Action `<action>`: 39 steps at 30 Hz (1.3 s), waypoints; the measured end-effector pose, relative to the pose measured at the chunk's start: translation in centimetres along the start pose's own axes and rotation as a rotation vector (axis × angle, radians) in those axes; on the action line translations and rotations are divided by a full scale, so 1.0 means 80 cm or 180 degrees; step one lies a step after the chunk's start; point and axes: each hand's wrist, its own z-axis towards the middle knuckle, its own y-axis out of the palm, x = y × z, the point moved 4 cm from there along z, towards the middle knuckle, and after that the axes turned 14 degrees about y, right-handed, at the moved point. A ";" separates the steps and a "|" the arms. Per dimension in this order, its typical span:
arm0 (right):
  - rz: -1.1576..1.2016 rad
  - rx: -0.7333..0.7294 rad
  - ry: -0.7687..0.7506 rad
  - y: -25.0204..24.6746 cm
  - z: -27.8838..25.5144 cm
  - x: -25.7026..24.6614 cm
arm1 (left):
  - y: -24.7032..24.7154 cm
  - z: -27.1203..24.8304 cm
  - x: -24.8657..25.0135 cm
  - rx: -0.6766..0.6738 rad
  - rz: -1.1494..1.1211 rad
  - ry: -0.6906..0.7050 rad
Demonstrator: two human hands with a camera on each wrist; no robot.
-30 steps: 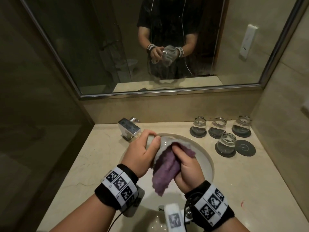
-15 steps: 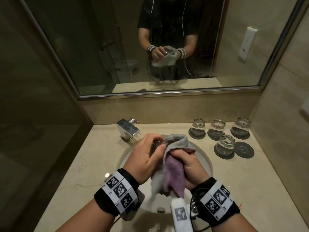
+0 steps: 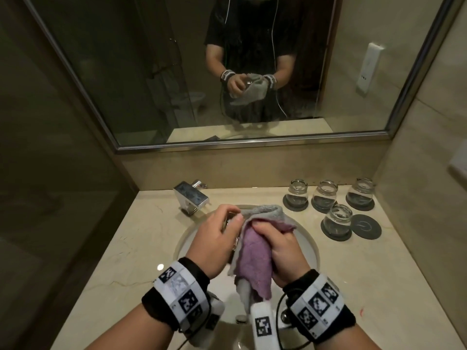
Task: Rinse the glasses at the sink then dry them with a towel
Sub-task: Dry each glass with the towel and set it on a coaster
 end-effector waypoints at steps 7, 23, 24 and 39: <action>-0.0030 -0.0267 0.0081 0.009 0.000 -0.002 | -0.003 0.003 0.005 0.0143 0.0465 0.0453; 0.0441 -0.0249 0.0388 0.004 0.003 0.007 | -0.004 0.009 0.001 0.0187 -0.0016 -0.0120; -0.0040 -0.0174 0.0056 0.007 -0.004 -0.003 | -0.001 0.010 -0.006 0.0208 -0.0385 -0.0504; -0.0710 0.0131 -0.0466 0.006 -0.011 -0.008 | 0.003 0.012 -0.007 0.0100 0.0089 -0.0183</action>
